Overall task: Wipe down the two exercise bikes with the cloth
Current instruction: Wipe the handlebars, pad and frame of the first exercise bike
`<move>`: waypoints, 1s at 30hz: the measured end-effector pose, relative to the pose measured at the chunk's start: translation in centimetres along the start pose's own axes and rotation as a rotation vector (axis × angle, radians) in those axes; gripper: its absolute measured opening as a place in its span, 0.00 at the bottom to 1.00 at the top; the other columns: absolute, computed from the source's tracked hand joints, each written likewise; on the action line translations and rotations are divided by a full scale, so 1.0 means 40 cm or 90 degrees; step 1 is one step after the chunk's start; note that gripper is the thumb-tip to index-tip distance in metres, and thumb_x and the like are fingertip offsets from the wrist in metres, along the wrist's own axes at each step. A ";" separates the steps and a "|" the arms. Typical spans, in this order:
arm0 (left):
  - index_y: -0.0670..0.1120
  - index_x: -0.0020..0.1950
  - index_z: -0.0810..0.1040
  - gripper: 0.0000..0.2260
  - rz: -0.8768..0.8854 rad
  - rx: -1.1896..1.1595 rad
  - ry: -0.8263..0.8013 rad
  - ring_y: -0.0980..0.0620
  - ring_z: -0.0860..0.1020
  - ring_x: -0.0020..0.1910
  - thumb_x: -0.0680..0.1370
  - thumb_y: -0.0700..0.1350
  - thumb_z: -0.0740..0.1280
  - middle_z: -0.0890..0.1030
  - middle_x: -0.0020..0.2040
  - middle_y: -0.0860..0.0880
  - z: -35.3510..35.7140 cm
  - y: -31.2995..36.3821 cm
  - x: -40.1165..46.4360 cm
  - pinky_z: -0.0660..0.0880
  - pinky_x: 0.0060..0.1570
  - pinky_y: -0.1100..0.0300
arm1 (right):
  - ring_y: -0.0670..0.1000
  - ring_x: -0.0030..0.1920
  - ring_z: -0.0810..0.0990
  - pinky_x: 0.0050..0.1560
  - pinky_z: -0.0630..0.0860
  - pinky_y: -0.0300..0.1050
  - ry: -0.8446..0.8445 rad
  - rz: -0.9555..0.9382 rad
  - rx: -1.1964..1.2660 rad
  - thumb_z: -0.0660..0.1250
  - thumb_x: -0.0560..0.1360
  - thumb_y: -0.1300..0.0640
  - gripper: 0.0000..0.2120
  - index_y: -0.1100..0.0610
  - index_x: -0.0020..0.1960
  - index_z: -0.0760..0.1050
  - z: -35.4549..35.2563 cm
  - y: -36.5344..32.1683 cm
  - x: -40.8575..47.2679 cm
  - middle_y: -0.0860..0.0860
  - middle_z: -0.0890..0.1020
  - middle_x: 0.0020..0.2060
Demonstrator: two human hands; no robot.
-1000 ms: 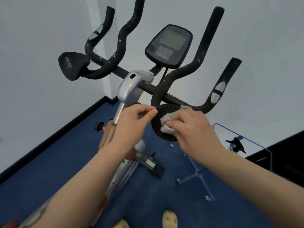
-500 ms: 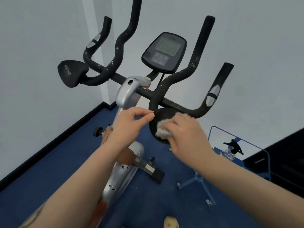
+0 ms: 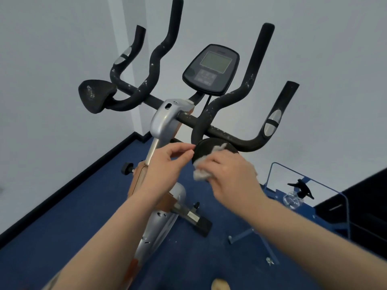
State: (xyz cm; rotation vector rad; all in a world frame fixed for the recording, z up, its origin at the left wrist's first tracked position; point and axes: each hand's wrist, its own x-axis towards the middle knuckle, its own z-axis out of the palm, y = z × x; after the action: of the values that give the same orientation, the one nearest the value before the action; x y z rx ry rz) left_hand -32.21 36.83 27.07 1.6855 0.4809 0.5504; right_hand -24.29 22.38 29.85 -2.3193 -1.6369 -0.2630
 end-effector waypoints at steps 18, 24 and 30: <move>0.52 0.57 0.81 0.12 0.103 0.117 0.031 0.63 0.77 0.44 0.75 0.42 0.69 0.81 0.47 0.59 0.030 0.013 0.006 0.74 0.43 0.71 | 0.50 0.50 0.75 0.52 0.73 0.52 -0.244 -0.041 -0.015 0.69 0.73 0.54 0.08 0.50 0.52 0.82 -0.147 0.130 0.064 0.47 0.82 0.46; 0.54 0.55 0.82 0.12 0.098 0.112 0.031 0.62 0.77 0.41 0.75 0.42 0.70 0.82 0.45 0.58 0.027 0.002 0.018 0.73 0.41 0.71 | 0.49 0.50 0.75 0.55 0.70 0.51 -0.046 0.035 0.115 0.74 0.69 0.53 0.09 0.50 0.49 0.83 -0.147 0.149 0.096 0.47 0.81 0.42; 0.54 0.56 0.82 0.11 0.091 0.088 0.039 0.61 0.78 0.43 0.75 0.42 0.70 0.82 0.45 0.57 0.031 -0.005 0.019 0.75 0.42 0.68 | 0.46 0.56 0.74 0.58 0.70 0.41 0.003 0.116 0.236 0.68 0.75 0.52 0.11 0.48 0.57 0.81 -0.049 0.165 0.022 0.48 0.75 0.56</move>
State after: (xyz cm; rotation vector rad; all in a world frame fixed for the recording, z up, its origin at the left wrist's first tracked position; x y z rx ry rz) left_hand -30.87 36.34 26.77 1.8490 0.4518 0.6876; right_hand -17.75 20.43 31.13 -2.1581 -1.3263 0.0708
